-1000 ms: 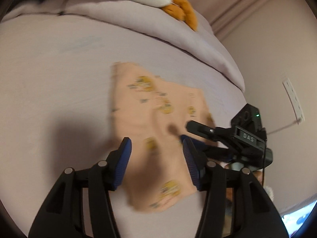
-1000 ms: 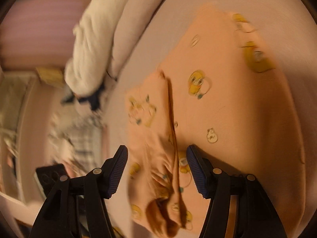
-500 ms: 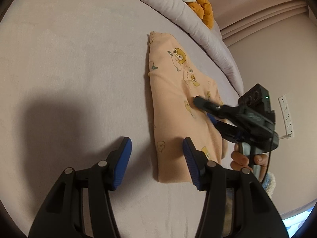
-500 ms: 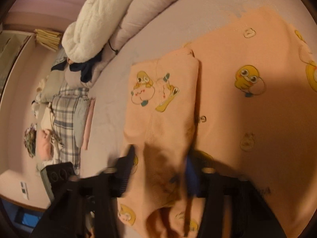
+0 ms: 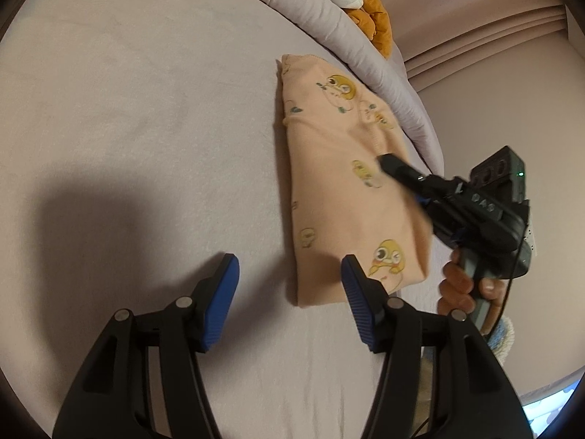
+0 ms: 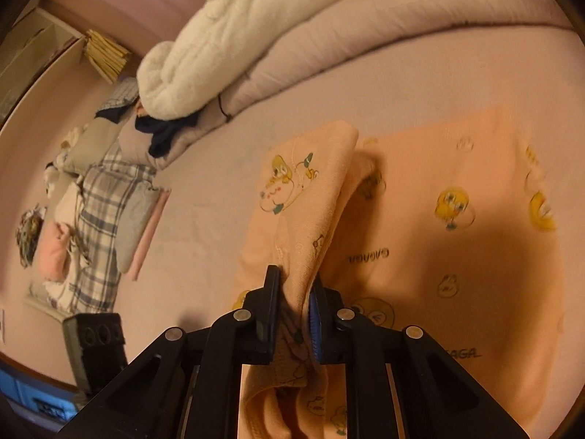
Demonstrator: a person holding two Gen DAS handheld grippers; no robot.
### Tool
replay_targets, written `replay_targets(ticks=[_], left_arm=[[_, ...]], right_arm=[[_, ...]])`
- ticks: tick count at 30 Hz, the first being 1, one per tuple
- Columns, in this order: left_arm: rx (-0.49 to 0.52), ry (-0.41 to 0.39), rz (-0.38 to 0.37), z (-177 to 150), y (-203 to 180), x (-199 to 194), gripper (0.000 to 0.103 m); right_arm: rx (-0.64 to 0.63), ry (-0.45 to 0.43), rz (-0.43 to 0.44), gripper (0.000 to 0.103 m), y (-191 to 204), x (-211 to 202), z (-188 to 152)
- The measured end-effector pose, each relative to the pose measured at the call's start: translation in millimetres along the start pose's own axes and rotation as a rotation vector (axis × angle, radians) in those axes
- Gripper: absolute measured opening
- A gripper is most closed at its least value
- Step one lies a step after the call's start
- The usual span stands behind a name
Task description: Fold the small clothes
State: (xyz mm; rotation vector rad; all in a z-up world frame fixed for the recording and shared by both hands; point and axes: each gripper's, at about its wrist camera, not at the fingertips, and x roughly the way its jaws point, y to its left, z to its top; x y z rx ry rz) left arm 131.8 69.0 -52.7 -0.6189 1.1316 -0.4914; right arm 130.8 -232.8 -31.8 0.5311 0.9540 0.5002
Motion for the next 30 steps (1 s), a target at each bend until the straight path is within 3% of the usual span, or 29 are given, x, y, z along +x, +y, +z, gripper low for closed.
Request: replay_targets(ticks=[7,12,16,23,26,30], left_arm=[[0.015,0.015,0.008,-2,-3,3,0.057],[0.022,0.024,0.006,-1,-6,10,0.057],[0.030,0.036,0.008,2,-12,16,0.057],[0.071,0.056,0.014,1,-23,19,0.058],[0.072,0.057,0.008,4,-25,22,0.058],[0.077,0.055,-0.001,7,-33,27,0.058]], right_arm=[[0.008,-0.050,-0.085,0.016,-23,-30,11],[0.087,-0.006,-0.130,0.016,-67,-28,9],[0.135,0.010,-0.102,0.016,-84,-19,7],[0.101,-0.090,-0.095,0.016,-73,-46,10],[0.121,-0.078,-0.150,0.016,-86,-43,7],[0.216,-0.039,-0.102,0.016,-112,-32,-1]])
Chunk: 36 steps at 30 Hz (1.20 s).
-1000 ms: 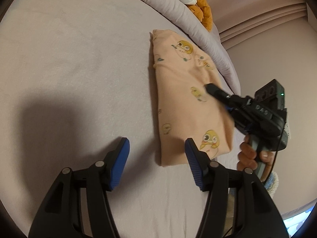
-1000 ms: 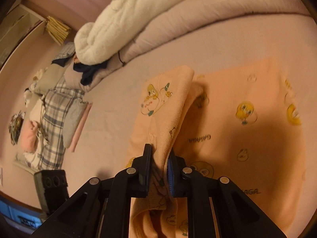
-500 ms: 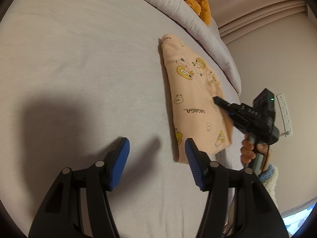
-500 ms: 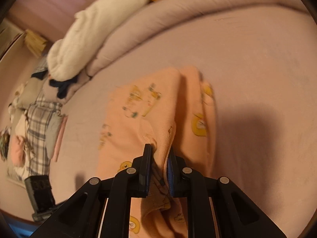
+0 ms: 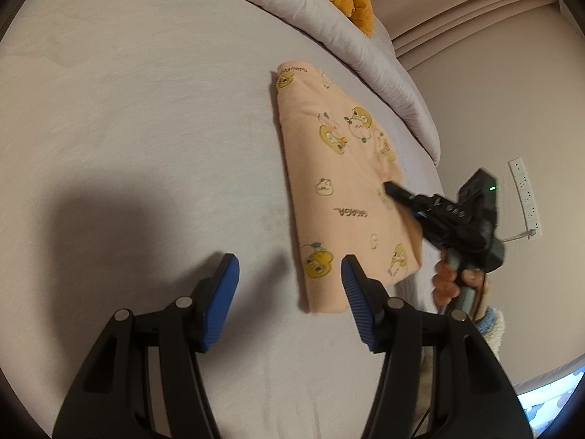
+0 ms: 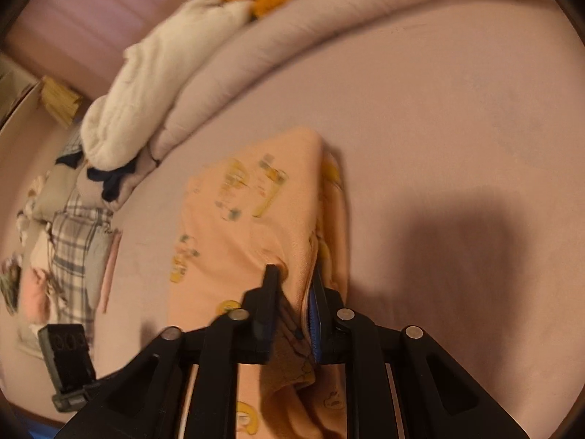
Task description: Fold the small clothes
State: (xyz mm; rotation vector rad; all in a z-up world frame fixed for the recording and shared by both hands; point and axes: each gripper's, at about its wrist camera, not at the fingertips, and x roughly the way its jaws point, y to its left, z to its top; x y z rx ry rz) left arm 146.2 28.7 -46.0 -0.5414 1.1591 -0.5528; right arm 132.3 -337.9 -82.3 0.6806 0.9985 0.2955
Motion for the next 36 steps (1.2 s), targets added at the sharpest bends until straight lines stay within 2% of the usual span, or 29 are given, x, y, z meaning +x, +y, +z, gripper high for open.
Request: replay_targets(ticks=[3,6,9,11,13,14,17,20,22,24,27,30,31,33,36], left_arm=[[0.018,-0.003,0.000,4,-10,2,0.058],[0.045,-0.033,-0.010,13,-23,0,0.058],[0.077,-0.093,-0.035,20,-37,-5,0.056],[0.095,-0.109,-0.051,25,-47,0,0.054],[0.113,-0.092,-0.055,31,-56,13,0.038],[0.127,-0.087,-0.045,34,-61,21,0.036],[0.170,-0.063,-0.004,39,-70,46,0.036],[0.158,-0.020,0.056,47,-64,72,0.034],[0.140,0.010,0.082,50,-56,88,0.022],[0.155,-0.004,0.087,52,-52,91,0.019],[0.139,0.000,0.065,57,-50,86,0.019],[0.161,-0.024,0.039,50,-49,68,0.028],[0.172,-0.036,0.027,46,-50,62,0.033],[0.199,-0.050,0.016,36,-53,55,0.035],[0.247,-0.052,0.015,21,-58,50,0.035]], right_arm=[[0.014,-0.023,0.020,0.023,0,-15,-1],[-0.079,-0.123,-0.019,0.024,14,-44,-8],[-0.166,-0.167,0.060,0.024,26,-63,-19],[-0.241,-0.155,0.101,0.024,38,-67,-31],[-0.321,-0.126,0.090,0.024,48,-63,-44],[-0.348,-0.100,0.075,0.024,50,-57,-51],[-0.378,-0.053,0.016,0.024,46,-41,-61],[-0.358,0.026,-0.039,0.022,29,-21,-66],[-0.366,0.034,-0.049,0.016,22,-19,-70],[-0.381,0.043,-0.051,0.016,24,-23,-69],[-0.426,0.044,-0.033,0.016,38,-38,-69],[-0.486,-0.028,0.025,0.016,56,-53,-70],[-0.495,-0.061,0.027,0.016,62,-55,-65],[-0.482,-0.124,0.022,0.016,71,-53,-43],[-0.443,-0.147,-0.034,0.016,76,-33,-10]])
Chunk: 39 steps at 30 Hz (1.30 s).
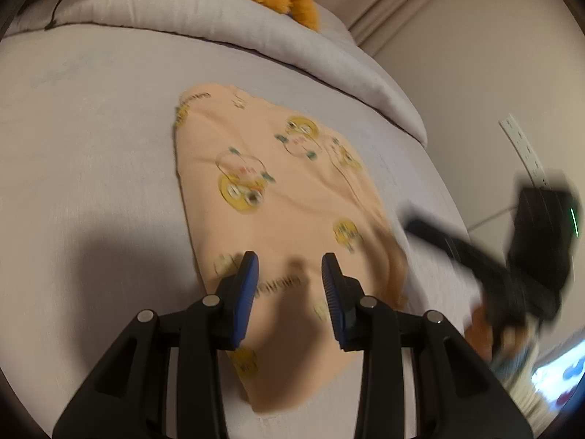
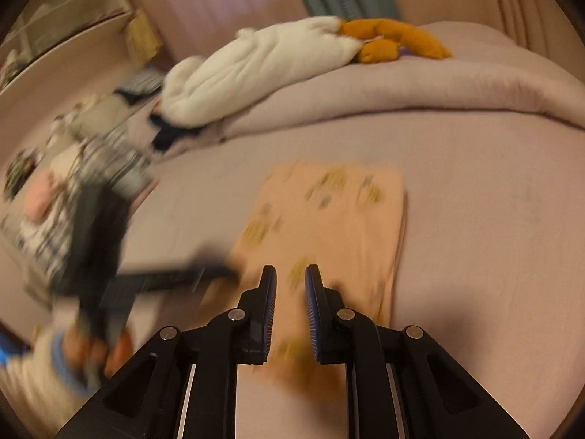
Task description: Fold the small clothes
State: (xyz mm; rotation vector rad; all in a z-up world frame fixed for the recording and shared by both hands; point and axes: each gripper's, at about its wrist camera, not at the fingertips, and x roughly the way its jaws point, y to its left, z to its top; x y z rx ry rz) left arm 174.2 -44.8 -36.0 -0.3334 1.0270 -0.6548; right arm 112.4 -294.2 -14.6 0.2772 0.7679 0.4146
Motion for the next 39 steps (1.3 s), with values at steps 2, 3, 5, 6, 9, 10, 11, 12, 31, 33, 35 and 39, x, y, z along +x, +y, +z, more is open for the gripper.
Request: replay_targets(ticks=[2,3,5,6,9,10,11,12,31,33,35,39], left_arm=[[0.036,0.010,0.008,-9,-5,0,0.035],[0.046,0.020,0.013,-13,-6,2,0.035],[0.060,0.040,0.017,-22,-6,8,0.035],[0.065,0.047,0.011,-26,-5,9,0.035],[0.052,0.046,-0.013,-28,0,10,0.035],[0.043,0.045,-0.021,-28,3,10,0.035],[0.033,0.044,-0.027,-28,5,9,0.035],[0.029,0.043,-0.029,-29,6,8,0.035],[0.035,0.036,0.085,-31,-6,8,0.035],[0.043,0.034,0.096,-32,-7,9,0.035],[0.046,0.033,0.102,-33,-8,9,0.035],[0.037,0.039,0.095,-33,-6,9,0.036]], right_arm=[[0.023,0.026,-0.079,0.016,-6,31,20],[0.025,0.037,-0.106,0.016,-5,43,24],[0.046,0.081,-0.175,0.016,-14,66,29],[0.078,0.158,-0.188,0.016,-23,86,30],[0.156,0.161,-0.152,0.016,-40,81,28],[0.173,0.165,-0.150,0.016,-41,77,27],[0.178,0.165,-0.152,0.016,-40,74,27],[0.167,0.158,-0.161,0.016,-35,65,26],[-0.035,0.137,-0.146,0.017,-7,5,-58],[-0.033,0.144,-0.152,0.017,-7,4,-58],[-0.045,0.152,-0.161,0.017,-2,-2,-64],[-0.044,0.154,-0.167,0.018,-4,-2,-69]])
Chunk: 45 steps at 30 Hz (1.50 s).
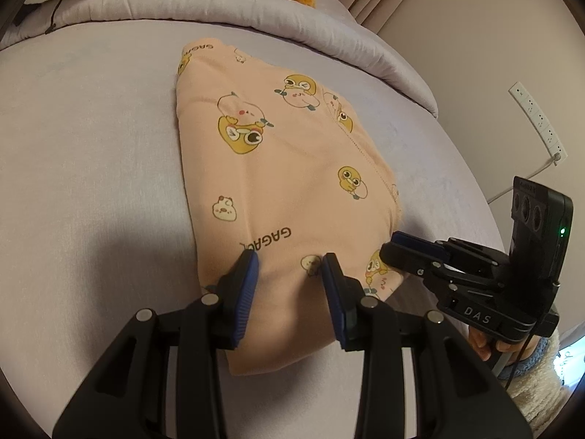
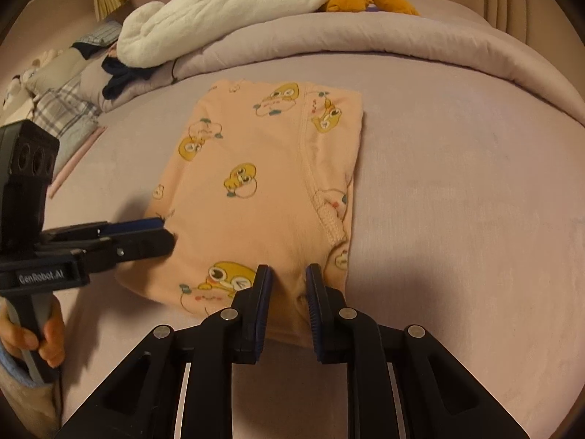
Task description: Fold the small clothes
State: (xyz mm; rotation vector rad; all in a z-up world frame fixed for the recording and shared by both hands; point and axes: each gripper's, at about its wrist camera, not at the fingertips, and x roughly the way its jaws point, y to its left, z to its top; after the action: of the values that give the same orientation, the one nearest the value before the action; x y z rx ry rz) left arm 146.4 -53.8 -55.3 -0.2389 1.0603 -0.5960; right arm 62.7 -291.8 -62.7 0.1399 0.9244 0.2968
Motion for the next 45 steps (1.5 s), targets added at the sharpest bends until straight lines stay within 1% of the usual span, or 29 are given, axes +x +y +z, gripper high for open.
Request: replay_targets(ticks=[4,8,14,16,17,18,19,20,21,22,24,26,28,30,32,34,36,42,45], left_arm=[[-0.003,0.000,0.008,-4,0,-2,0.036],[-0.010,0.000,0.016,-8,-1,-6,0.036],[-0.068,0.004,-0.030,-22,9,-17,0.036],[-0.079,-0.004,-0.043,-27,11,-25,0.036],[-0.087,-0.011,-0.050,-29,13,-30,0.037],[-0.094,-0.018,-0.053,-30,15,-35,0.044],[-0.102,-0.027,-0.045,-31,17,-40,0.063],[-0.113,-0.043,-0.021,-31,22,-46,0.074],[-0.125,-0.059,-0.012,-32,25,-49,0.081],[-0.141,-0.065,-0.015,-32,30,-52,0.081],[-0.204,-0.056,-0.048,-31,44,-51,0.081],[-0.271,-0.046,-0.116,-30,57,-47,0.081],[-0.307,-0.038,-0.179,-27,63,-44,0.082],[-0.354,-0.035,-0.235,-25,69,-43,0.083],[-0.390,-0.032,-0.270,-20,74,-39,0.083],[-0.399,-0.031,-0.273,-14,74,-39,0.083],[-0.388,-0.025,-0.263,-8,70,-34,0.083],[-0.328,0.002,-0.252,17,58,-10,0.083],[-0.328,0.006,-0.262,23,60,0,0.083]], right_arm=[[0.038,-0.002,0.019,0.018,-5,-1,-3],[0.040,0.008,0.012,0.018,-5,-3,-6],[0.077,-0.010,0.045,0.019,-9,-14,-10],[0.088,-0.026,0.075,0.027,-11,-20,-12],[0.097,-0.032,0.094,0.033,-12,-24,-14],[0.110,-0.039,0.115,0.039,-15,-27,-15],[0.126,-0.045,0.131,0.042,-18,-29,-16],[0.145,-0.047,0.143,0.047,-21,-31,-18],[0.169,-0.049,0.154,0.050,-26,-31,-18],[0.195,-0.048,0.169,0.052,-31,-31,-20],[0.258,-0.040,0.207,0.054,-43,-27,-22],[0.339,-0.031,0.262,0.054,-55,-20,-25],[0.400,-0.026,0.312,0.056,-63,-16,-27],[0.443,-0.024,0.349,0.057,-68,-10,-26],[0.475,-0.023,0.384,0.057,-71,-5,-22],[0.497,-0.017,0.410,0.057,-70,1,-14],[0.503,-0.012,0.439,0.057,-66,9,-6],[0.567,0.007,0.507,0.057,-69,41,13],[0.547,0.018,0.517,0.057,-67,48,17]])
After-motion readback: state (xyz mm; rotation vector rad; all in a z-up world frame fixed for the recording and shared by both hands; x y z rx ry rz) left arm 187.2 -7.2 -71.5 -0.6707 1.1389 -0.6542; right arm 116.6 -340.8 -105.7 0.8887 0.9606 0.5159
